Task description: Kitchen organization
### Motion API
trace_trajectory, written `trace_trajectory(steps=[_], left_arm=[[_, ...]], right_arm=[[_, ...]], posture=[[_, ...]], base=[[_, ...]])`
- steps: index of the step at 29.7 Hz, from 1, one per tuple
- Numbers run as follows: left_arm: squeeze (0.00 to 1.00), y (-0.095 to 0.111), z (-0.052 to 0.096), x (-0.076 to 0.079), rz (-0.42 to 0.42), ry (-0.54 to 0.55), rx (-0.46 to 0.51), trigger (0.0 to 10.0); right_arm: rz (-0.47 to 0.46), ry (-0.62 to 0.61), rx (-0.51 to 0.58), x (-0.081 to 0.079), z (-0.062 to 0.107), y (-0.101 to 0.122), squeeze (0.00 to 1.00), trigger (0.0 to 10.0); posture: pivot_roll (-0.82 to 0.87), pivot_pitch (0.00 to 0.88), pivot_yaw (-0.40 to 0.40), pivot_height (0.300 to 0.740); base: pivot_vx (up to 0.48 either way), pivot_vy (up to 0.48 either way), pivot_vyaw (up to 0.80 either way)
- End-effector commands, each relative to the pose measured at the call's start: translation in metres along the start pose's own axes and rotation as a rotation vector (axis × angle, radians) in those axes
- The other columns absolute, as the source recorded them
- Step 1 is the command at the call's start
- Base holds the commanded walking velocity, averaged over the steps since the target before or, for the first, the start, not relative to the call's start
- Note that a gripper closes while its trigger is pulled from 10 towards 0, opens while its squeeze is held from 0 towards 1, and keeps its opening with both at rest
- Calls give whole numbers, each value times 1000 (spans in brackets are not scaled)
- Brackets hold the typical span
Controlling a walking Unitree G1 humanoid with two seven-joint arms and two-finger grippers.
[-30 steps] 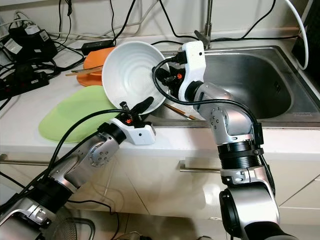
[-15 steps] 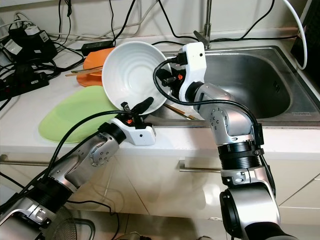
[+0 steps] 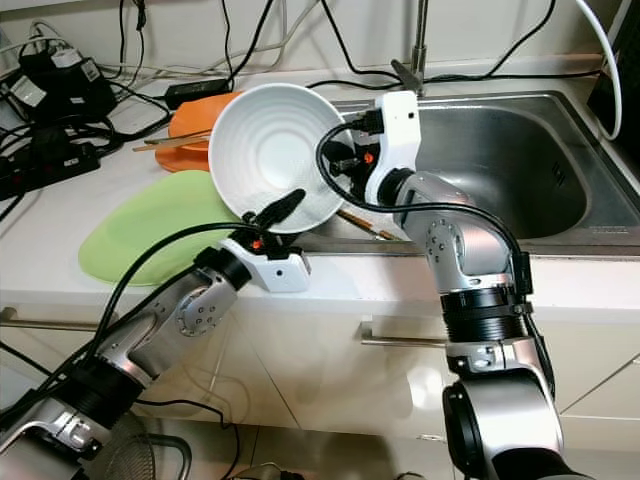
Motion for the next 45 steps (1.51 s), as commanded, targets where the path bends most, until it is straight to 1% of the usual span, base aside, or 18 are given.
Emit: trace_trajectory(steps=[1, 3, 5, 9, 11, 12, 13, 17, 19, 22, 25, 29, 32, 34, 37, 38, 40, 45], left_arm=[[1000, 17, -1, -31, 81, 170, 109, 10000], [1000, 24, 0, -36, 117, 202, 147, 10000], [1000, 25, 0, -37, 130, 207, 156, 10000], [1000, 34, -1, -43, 202, 239, 194, 10000], [1000, 36, -2, -43, 209, 241, 200, 10000], [1000, 36, -2, -44, 247, 243, 196, 10000], [1000, 36, -2, -44, 247, 243, 196, 10000], [1000, 36, -3, -48, 392, 269, 182, 10000], [1000, 36, -4, -52, 494, 288, 168, 10000], [1000, 38, -3, -67, 651, 365, 188, 10000], [1000, 40, -1, -81, 708, 422, 198, 10000], [1000, 34, -1, -83, 788, 419, 142, 10000], [1000, 23, 1, -74, 932, 377, 46, 10000], [1000, 18, 5, -74, 998, 393, 26, 10000], [1000, 11, 10, -75, 1055, 405, -19, 10000], [1000, 11, 10, -75, 1055, 405, -19, 10000], [1000, 7, 11, -72, 1114, 397, -55, 10000], [1000, 9, 17, -68, 1156, 370, -107, 10000]], right_arm=[[-29, -62, -27, 6, 0, -9, 0, 0], [-46, -94, -13, 8, -1, -8, 0, 0], [-49, -108, -8, 9, -2, -7, 0, 0], [-69, -183, 16, 16, -5, -4, 0, 0], [-72, -189, 18, 17, -5, -4, 0, 0], [-76, -205, 22, 19, -5, -4, 0, 0], [-76, -205, 22, 19, -5, -4, 0, 0], [-88, -280, 40, 28, -4, -5, 0, 0], [-91, -326, 52, 34, -3, -5, 0, 0], [-88, -393, 57, 44, -1, -6, 0, 0], [-76, -437, 56, 51, 0, -7, 0, 0], [-54, -480, 54, 59, 1, -8, 0, 0], [-26, -528, 50, 71, 1, -11, 0, 0], [-10, -547, 40, 78, 1, -13, 0, 0], [42, -561, 17, 86, 1, -14, 0, 0], [42, -561, 17, 86, 1, -14, 0, 0], [85, -556, -9, 89, 0, -16, 0, 0], [174, -532, -85, 92, -1, -28, 0, 0]], posture=[[-19, 35, 123, 740], [-19, 36, 122, 740], [-19, 35, 122, 740], [-13, 37, 119, 740], [-13, 37, 119, 740], [-13, 37, 119, 740], [-13, 37, 119, 740], [-12, 40, 123, 740], [-12, 40, 125, 740], [-10, 39, 125, 740], [-3, 40, 121, 740], [11, 41, 116, 740], [30, 44, 113, 740], [36, 46, 114, 740], [45, 49, 115, 740], [45, 49, 115, 740], [54, 54, 112, 740], [89, 69, 102, 740]], base=[[0, 0, 0], [0, 0, 0], [0, 0, 0], [0, 0, 0], [0, 0, 0], [0, 0, 0], [0, 0, 0], [0, 0, 0], [0, 0, 0], [0, 0, 0], [0, 0, 0], [0, 0, 0], [0, 0, 0], [0, 0, 0], [0, 0, 0], [0, 0, 0], [0, 0, 0], [0, 0, 0]])
Point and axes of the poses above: a point about 5 cm out from each wrist's last joint towards the gripper, its own z axis pointing back from the gripper into the wrist, its own y axis along the axis of the wrist's last joint, x = y × z, the point moved 2 cm from there along -z, pointing out of the wrist towards the gripper, and after that the axes turned 10 degrees about z, right-handed, at the moved point
